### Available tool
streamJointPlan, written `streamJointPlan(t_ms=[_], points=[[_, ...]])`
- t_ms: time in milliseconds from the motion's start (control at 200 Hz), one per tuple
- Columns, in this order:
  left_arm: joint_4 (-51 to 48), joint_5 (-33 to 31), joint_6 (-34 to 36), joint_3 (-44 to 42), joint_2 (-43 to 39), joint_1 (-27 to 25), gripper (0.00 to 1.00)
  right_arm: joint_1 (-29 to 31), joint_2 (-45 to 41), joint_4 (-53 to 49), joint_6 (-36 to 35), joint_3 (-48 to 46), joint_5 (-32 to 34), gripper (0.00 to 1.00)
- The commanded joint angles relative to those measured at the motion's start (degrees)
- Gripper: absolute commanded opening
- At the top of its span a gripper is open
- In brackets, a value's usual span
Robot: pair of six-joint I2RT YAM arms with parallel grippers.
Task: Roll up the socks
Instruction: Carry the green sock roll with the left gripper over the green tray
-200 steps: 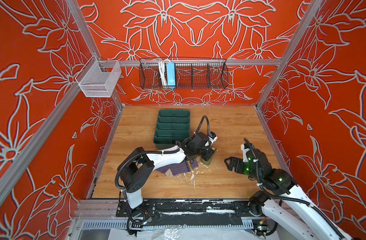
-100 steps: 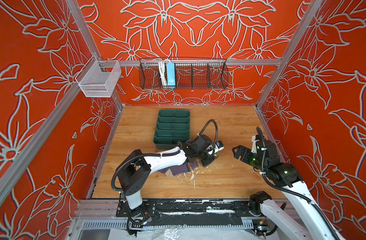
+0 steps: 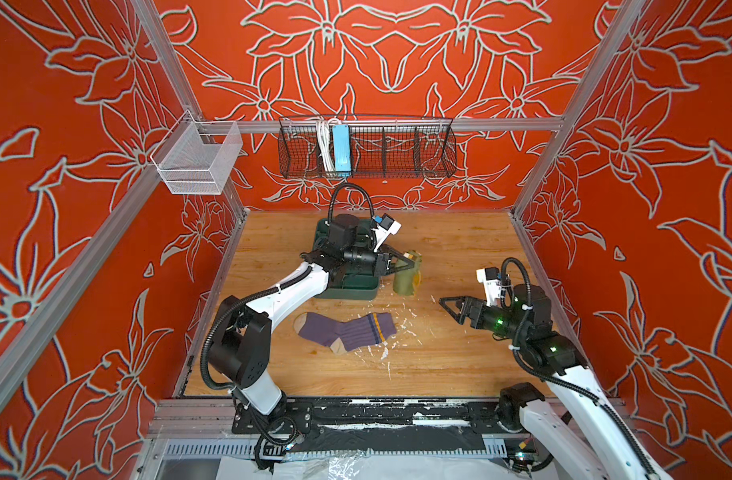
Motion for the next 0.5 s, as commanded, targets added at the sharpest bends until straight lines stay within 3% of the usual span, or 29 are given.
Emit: streamJointPlan(t_ms=[0, 90, 165, 310, 405, 495], points=[[-2.03, 3.92, -0.95, 1.17, -2.6, 2.36, 0.0, -0.36, -0.74, 11.07, 0.7, 0.05, -8.4, 0.98], [-13.32, -4.91, 5.3, 2.98, -4.29, 5.34, 0.0, -0.36, -0.52, 6.36, -1.68, 1.01, -6.24, 0.98], [-16.58, -9.15, 6.27, 3.37, -4.77, 8.3, 0.0, -0.3, -0.61, 3.6, -2.46, 0.69, -4.55, 0.98], [-16.17, -14.7, 3.07, 3.92, -3.83, 13.62, 0.0, -0.36, -1.35, 3.48, -0.94, -2.08, -1.54, 0.98], [-20.81, -29.2, -0.87, 5.61, -2.85, 15.35, 0.0, -0.32, -1.21, 4.65, 0.62, -3.92, -0.45, 0.98], [-15.19, -37.76, -10.07, 1.18, -3.2, 16.8, 0.0, -0.37, -0.84, 5.48, 1.27, -5.13, 0.75, 0.98]])
